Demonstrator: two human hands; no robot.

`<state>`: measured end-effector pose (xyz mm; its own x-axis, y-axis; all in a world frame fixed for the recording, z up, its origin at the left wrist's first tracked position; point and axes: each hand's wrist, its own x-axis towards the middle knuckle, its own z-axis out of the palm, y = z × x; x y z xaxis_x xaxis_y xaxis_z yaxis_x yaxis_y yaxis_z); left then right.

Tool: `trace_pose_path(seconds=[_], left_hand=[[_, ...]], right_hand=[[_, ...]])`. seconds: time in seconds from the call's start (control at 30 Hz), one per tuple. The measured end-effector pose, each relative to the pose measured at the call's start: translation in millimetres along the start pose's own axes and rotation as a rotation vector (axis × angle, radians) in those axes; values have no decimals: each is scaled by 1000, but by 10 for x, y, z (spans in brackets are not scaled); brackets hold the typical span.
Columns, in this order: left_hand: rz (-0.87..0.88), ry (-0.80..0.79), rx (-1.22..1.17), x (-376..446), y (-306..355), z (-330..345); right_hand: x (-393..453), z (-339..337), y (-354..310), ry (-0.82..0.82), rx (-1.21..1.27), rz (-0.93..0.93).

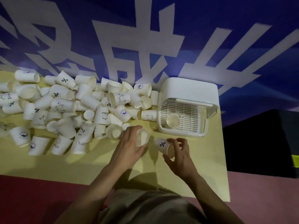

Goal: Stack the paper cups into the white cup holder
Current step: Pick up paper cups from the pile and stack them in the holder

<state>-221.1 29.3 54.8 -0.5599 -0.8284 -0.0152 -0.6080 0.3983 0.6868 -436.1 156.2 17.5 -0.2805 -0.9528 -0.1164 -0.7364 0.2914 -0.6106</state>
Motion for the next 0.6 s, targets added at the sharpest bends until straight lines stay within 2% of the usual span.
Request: trace_pose_path(seconds=[0.17,0.27,0.6], left_hand=[[118,5,34,639,445,293],[127,-42,73,916,600,485],[165,-185,210,1279,645,978]], right_hand=[[8,-412,190,64,27,16],[23,-549,275,77,20,2],[-34,-644,479,127,107,1]])
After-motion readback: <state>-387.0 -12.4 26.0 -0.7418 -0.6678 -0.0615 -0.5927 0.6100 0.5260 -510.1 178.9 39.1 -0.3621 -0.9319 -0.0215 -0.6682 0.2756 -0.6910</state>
